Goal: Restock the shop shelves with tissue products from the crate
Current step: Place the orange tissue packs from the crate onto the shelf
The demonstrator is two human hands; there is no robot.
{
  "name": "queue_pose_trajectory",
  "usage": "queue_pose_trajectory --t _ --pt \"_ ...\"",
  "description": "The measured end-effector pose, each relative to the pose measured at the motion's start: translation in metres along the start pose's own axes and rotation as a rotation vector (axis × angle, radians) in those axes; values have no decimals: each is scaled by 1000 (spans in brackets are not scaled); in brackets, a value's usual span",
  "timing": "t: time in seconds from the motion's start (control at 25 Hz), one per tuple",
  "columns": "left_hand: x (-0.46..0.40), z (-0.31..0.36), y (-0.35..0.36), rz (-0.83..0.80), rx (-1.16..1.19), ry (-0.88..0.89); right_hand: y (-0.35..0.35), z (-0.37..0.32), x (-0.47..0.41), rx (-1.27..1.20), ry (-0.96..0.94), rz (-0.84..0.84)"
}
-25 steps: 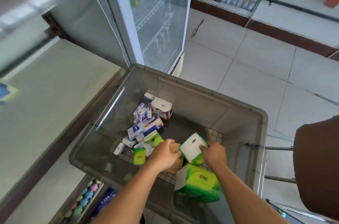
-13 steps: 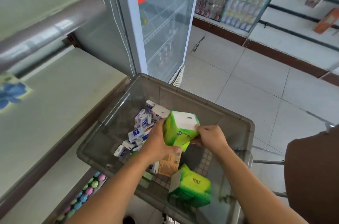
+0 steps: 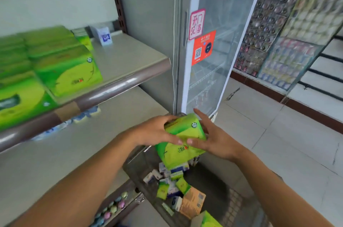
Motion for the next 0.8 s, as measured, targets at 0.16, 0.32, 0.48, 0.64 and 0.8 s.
queue_pose_trajectory --t 0.16,0.32,0.48,0.64,0.8 --pt "53 24 -60 140 -55 22 14 -60 -20 -64 -179 52" --pt "128 27 -117 466 54 72 25 -120 -37 -185 -346 103" --pt "167 17 -139 653 269 120 42 -163 -57 -177 -438 62" --pt "182 14 -153 851 307 179 57 -190 -78 -117 -464 42" --pt "197 22 -186 963 189 142 64 -221 -101 -53 -495 6"
Point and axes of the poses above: each hand's wrist, its own x-axis away from the middle knuckle, its own y-axis out of the palm, z = x × y, the point moved 7 cm from there along -x, towards the middle knuckle, and after that the axes turned 1 degree about -z, right-handed, at the moved point
